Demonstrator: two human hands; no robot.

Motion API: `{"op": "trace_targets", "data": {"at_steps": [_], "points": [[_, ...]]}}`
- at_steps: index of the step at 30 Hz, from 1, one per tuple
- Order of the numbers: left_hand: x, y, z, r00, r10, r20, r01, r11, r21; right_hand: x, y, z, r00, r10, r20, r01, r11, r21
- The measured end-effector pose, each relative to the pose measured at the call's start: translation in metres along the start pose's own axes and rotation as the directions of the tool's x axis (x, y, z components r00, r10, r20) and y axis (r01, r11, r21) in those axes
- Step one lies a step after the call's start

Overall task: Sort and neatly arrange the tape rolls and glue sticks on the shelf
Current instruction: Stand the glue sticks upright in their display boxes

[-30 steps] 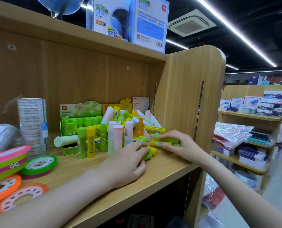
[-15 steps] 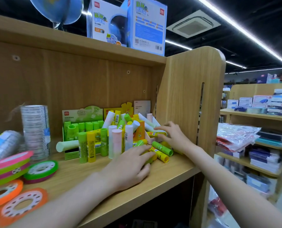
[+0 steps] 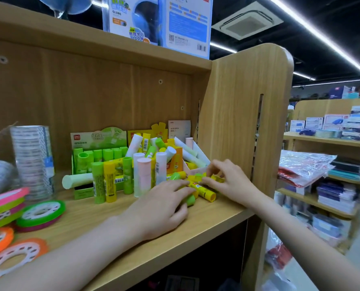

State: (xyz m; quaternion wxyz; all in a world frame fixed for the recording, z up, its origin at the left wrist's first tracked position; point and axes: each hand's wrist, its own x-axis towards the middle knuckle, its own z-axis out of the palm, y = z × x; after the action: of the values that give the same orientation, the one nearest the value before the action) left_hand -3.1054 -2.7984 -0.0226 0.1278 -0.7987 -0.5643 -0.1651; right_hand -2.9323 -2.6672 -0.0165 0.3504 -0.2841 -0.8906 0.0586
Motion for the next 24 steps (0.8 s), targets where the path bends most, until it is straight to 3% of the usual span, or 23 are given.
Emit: {"op": "trace_targets", "data": {"at_steps": [2,5,8,12,16,24], "points": [[0.000,-0.002,0.001,1.000,-0.006,0.005,0.006,1.000,-0.004,0.006,0.002,-0.002,1.000,0.010,0.027,-0.010,1.000,0.002],[0.000,-0.001,0.000,1.000,-0.007,0.005,0.007,1.000,-0.010,0.031,0.003,-0.004,0.994,0.087,-0.061,-0.085,0.996,0.033],[0.000,0.002,-0.003,1.000,-0.017,0.025,0.017,1.000,-0.019,0.059,0.002,0.007,0.983,0.182,-0.014,-0.182,0.983,0.019],[0.000,0.002,-0.005,0.999,-0.018,0.042,0.020,0.999,-0.039,0.085,0.000,0.030,0.916,0.401,0.012,-0.395,0.907,-0.144],[0.000,0.001,-0.004,0.999,-0.021,0.049,0.022,0.999,-0.031,0.093,-0.007,0.035,0.857,0.515,0.013,-0.501,0.839,-0.215],[0.000,0.001,-0.004,0.998,-0.026,0.055,0.027,1.000,-0.010,0.089,-0.018,0.035,0.846,0.530,-0.065,-0.526,0.808,-0.265]]}}
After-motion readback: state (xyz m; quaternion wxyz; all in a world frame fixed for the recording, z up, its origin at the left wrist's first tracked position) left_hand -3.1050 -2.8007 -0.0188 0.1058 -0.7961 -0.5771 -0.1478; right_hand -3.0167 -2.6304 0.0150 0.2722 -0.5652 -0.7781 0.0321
